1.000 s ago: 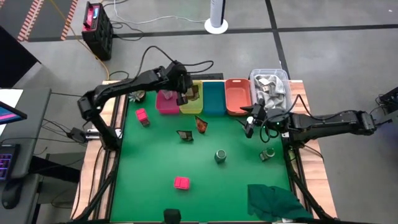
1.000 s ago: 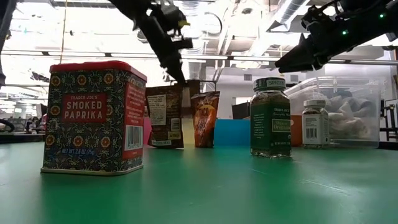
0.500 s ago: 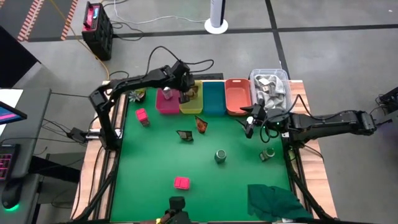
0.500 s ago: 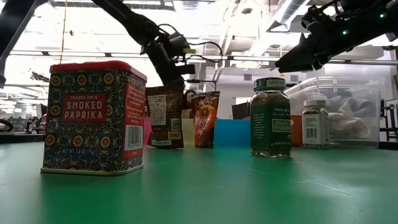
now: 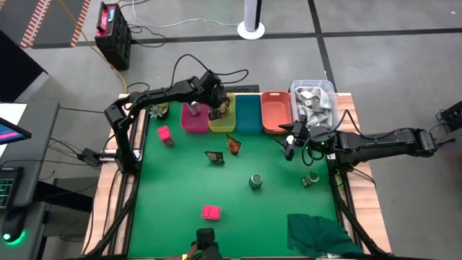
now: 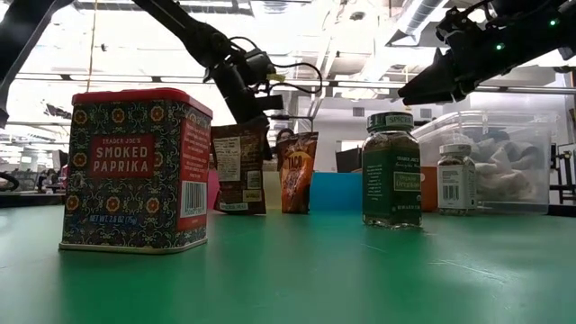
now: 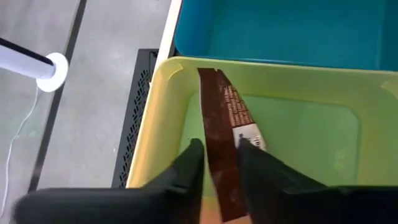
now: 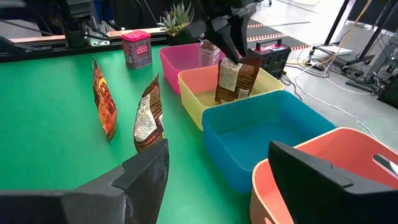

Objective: Sort spices by type
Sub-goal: Put the top brown seasoning pack into the yellow bin

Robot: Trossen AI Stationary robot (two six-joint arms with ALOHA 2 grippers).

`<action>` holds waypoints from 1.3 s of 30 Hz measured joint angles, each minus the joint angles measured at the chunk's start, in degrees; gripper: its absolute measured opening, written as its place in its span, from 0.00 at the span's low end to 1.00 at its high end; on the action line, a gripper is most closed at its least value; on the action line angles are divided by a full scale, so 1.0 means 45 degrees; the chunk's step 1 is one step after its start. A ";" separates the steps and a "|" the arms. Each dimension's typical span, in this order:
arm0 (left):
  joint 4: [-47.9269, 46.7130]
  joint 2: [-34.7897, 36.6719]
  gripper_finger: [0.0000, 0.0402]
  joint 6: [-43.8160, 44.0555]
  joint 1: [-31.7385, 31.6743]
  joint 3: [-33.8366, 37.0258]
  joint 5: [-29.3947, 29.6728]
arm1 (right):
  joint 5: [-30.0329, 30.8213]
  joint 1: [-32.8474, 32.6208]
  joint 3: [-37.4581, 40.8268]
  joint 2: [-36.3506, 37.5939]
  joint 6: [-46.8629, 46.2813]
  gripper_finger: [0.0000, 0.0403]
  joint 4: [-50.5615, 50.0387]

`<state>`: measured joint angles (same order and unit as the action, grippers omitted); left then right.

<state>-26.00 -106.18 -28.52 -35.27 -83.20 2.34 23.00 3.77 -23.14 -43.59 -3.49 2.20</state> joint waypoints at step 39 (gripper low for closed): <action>-0.4138 0.0042 0.59 -0.0121 0.4187 -0.2103 -0.2559 | -0.0010 0.0112 0.0000 0.0000 -0.0228 0.75 -0.0384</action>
<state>-44.63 -106.00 -29.07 -16.43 -92.66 -9.18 22.96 4.27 -23.14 -43.59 -4.51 0.47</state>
